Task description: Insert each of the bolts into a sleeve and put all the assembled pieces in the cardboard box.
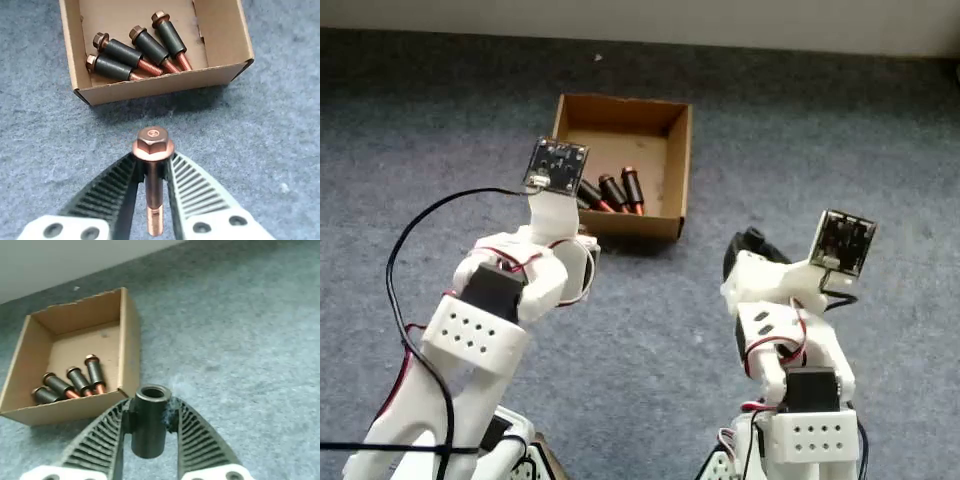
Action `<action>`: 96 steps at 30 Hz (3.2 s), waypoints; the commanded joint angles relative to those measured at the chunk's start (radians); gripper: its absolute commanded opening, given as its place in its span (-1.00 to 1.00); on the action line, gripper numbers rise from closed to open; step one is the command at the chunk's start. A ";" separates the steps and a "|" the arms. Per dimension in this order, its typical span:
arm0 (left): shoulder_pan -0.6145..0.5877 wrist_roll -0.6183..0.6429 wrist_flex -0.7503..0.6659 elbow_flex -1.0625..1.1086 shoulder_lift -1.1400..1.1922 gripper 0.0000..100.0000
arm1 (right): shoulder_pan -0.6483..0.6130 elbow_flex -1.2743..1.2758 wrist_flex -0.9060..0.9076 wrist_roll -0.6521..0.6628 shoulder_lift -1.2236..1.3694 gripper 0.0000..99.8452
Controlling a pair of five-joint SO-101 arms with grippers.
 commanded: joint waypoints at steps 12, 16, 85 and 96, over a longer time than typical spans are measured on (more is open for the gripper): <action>-0.007 0.021 -0.207 0.122 -0.524 -0.99 | -0.443 -0.012 -0.002 0.150 -0.044 -0.99; -0.007 0.021 -0.244 0.122 -0.581 -0.99 | -0.536 -0.010 -0.010 0.203 -0.044 -0.99; 0.016 0.048 0.029 0.081 -0.656 -0.65 | -0.533 0.348 -0.559 0.376 -0.045 -0.99; -0.263 0.048 0.109 0.249 -0.656 -0.66 | -0.461 0.352 -0.559 0.376 -0.045 -0.99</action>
